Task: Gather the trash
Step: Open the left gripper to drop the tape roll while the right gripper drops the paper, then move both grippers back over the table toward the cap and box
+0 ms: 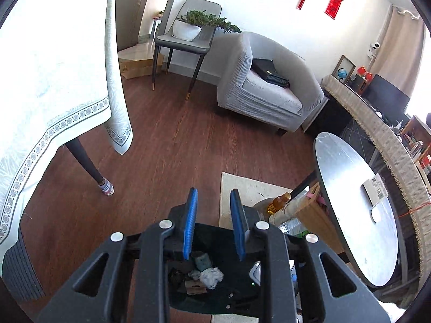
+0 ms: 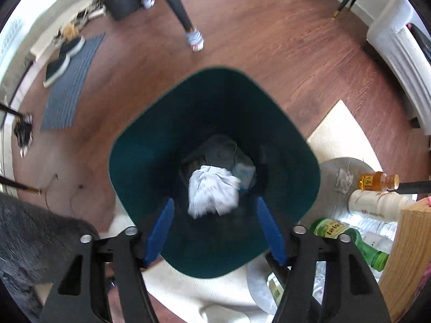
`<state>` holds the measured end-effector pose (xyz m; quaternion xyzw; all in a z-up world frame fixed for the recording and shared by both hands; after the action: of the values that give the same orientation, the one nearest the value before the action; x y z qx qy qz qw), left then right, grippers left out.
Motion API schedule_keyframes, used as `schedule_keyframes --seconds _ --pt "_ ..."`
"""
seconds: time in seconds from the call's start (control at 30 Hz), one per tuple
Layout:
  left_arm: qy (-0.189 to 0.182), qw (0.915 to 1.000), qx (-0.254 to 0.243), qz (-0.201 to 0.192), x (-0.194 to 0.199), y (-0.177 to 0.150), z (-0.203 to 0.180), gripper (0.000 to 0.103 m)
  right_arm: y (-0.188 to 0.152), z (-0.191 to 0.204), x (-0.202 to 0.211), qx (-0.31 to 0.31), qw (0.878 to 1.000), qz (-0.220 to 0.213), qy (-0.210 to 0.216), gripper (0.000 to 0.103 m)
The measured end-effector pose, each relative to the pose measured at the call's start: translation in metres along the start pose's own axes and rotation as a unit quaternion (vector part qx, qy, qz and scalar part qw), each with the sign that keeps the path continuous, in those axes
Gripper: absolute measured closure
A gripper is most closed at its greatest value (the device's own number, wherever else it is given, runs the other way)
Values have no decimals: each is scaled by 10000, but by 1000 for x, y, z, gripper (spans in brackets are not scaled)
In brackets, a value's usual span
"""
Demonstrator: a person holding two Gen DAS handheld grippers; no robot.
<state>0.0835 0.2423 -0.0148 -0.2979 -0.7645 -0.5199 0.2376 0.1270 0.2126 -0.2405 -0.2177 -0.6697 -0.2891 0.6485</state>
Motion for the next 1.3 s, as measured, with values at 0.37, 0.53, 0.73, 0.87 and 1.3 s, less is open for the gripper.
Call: schedule_keyframes --seconds 0.37,0.53,0.73,0.87,1.3 --pt "-31 9978 231 -612 32 21 -7 64 -11 10 43 206 9974 -681 -102 37" --pt "-2 9973 256 -691 37 26 -13 60 -12 8 81 193 9924 -1217 66 43" --pt "-83 9970 139 -751 38 26 -31 54 -20 -2 130 11 9820 -1886 50 49" --pt "-247 9964 -121 -804 40 22 -58 50 -39 -21 161 -202 9740 -2256 -39 54" --pt "-483 9922 -922 -688 18 -1 -148 40 -110 -105 226 -1273 9458 -2943 -512 58"
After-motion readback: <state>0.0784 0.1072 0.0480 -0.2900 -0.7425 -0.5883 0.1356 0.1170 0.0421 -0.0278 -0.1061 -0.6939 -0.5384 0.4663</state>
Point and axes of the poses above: each gripper's, at about its wrist camera, not at the fingertips, and x roughly against the way its jaws point, z to its left, y to its top, the point moved 1 cm from there along -x, roughly the way its jaws point, and after that the axes turned 2 degrees about x, right-handed, at the moved point
